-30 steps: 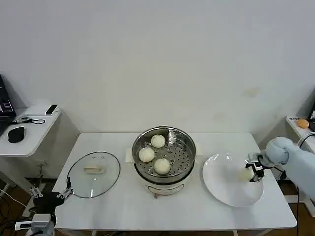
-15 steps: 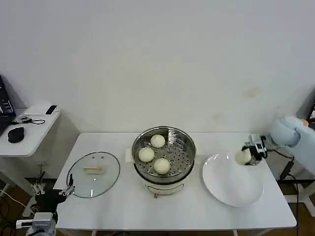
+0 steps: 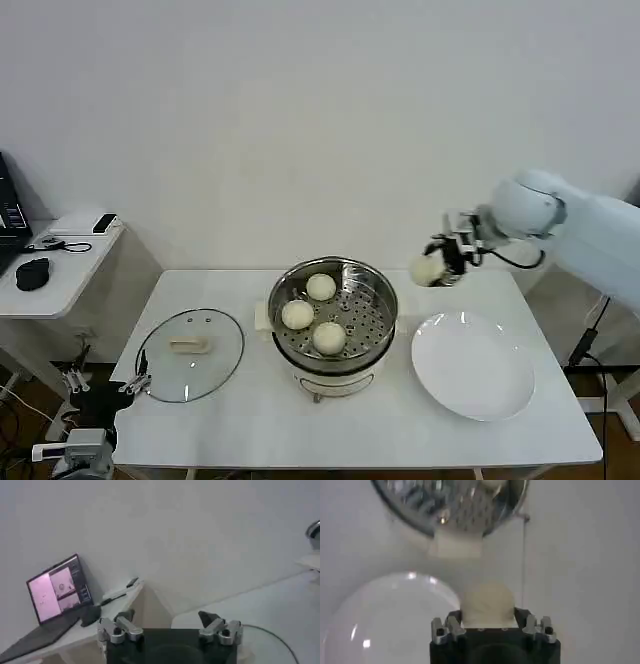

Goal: Take steamed baozi put them in steamer then cover it.

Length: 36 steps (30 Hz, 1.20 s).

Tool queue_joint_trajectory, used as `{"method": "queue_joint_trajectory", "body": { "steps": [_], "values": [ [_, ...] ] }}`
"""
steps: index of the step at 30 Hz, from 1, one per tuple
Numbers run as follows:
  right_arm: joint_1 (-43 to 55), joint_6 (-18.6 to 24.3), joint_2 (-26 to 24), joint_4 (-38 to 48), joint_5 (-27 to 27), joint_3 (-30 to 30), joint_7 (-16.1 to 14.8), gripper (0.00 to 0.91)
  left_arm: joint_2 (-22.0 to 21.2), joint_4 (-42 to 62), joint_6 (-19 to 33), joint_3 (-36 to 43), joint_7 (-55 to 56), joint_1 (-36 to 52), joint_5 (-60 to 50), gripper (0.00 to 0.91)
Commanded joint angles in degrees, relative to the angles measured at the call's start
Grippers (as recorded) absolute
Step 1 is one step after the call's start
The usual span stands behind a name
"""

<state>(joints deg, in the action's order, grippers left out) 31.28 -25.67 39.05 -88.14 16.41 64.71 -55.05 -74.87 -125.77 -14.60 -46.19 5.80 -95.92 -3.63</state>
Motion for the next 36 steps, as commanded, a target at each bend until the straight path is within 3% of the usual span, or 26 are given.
{"method": "queue_joint_trajectory", "body": {
  "steps": [1,5,10,22,36],
  "values": [
    [5.64,-10.52,12.89,-2.06,15.54,7.52,9.81,0.715,-0.38,-0.09,-0.05,-0.23,-0.03,0.05,0.08,0.907],
    [2.92,-13.03,15.55,-0.26,17.65,7.79,12.83,0.715,-0.56,-0.23,-0.01,-0.87,-0.02,-0.06,0.28,0.907],
    [-1.79,-15.92,17.44,1.55,17.50,7.55,14.25,0.715,-0.53,-0.12,0.01,-1.62,0.00,-0.16,0.57,0.907],
    [-8.77,-15.89,18.29,7.09,11.29,5.73,12.52,0.705,-0.56,0.83,0.07,-1.81,0.02,0.13,0.58,0.907],
    [-10.66,-15.53,18.57,8.98,8.60,3.56,12.20,0.715,-0.51,1.50,0.07,-1.55,0.00,0.51,0.51,0.907]
  ]
}}
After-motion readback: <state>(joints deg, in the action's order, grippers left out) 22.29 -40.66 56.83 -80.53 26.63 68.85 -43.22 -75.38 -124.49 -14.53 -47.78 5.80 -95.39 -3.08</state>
